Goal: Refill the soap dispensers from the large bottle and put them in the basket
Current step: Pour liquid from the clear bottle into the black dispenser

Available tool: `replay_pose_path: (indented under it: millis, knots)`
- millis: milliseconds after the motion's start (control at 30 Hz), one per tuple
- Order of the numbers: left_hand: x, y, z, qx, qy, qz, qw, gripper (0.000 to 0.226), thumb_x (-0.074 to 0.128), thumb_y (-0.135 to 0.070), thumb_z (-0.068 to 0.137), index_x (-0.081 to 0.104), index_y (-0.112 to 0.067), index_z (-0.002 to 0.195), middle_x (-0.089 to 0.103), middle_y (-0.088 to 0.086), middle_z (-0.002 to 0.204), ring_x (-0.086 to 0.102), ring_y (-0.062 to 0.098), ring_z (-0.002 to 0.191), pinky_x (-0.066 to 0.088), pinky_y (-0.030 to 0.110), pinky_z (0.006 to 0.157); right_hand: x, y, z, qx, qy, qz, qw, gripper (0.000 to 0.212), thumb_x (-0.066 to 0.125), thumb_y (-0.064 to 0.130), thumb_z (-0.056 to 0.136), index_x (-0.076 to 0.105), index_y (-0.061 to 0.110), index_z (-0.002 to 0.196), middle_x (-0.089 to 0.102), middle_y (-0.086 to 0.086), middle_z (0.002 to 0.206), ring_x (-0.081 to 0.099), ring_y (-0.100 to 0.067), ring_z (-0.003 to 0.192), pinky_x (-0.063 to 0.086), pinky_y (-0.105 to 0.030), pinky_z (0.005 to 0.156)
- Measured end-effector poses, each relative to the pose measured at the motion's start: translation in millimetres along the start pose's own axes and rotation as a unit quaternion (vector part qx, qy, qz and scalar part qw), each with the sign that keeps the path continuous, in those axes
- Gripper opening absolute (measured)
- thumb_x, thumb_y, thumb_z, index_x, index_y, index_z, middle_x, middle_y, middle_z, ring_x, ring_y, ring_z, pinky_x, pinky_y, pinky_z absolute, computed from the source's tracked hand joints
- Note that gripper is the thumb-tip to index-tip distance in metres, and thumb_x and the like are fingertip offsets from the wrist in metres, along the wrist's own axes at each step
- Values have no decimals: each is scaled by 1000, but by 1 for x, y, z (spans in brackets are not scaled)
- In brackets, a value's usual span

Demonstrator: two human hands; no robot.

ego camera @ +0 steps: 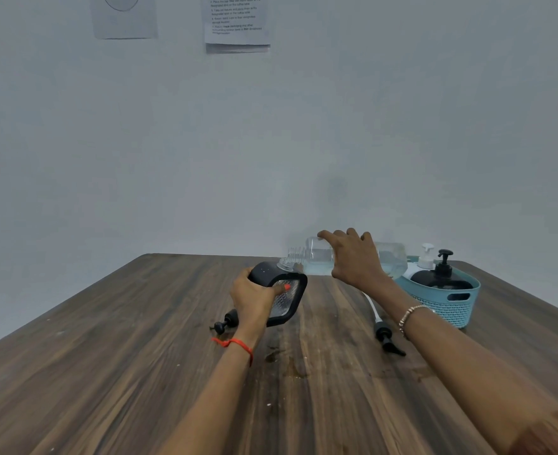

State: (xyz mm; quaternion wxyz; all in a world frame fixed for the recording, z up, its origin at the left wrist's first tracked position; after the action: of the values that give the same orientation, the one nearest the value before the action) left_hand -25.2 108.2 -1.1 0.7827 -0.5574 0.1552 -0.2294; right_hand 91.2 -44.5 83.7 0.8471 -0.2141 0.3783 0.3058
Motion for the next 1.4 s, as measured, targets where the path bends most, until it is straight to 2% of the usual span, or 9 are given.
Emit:
replay_pose_path:
  millis: [500,1400]
  knots:
    - [-1,2,-2,-11,-4,-14,1000,52,89,-5,54,62,-10,98,69,11,94,66,26,86,56,42,80,-2,3,1,-9,-2,-8,1000,65,55,5,73,40,26,133,59,0,114,50,-24,104,33,-36,85]
    - [-3,3,-3,-21,-3,-31,999,49,89,-5,53,59,-15,91,67,5,86,66,25,82,57,40,77,-6,5,1,-10,5,-15,1000,65,57,6,73,39,26,132,60,1,114,50,-24,105,33,-36,87]
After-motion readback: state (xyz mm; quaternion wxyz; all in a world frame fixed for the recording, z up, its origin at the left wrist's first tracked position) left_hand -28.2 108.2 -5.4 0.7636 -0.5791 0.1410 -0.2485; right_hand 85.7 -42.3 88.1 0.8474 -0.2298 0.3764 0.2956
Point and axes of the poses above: each hand's wrist, its own z-axis towards the middle knuckle, its own x-axis out of the palm, y = z × x, the point moved 8 cm from there along z, towards the middle knuckle
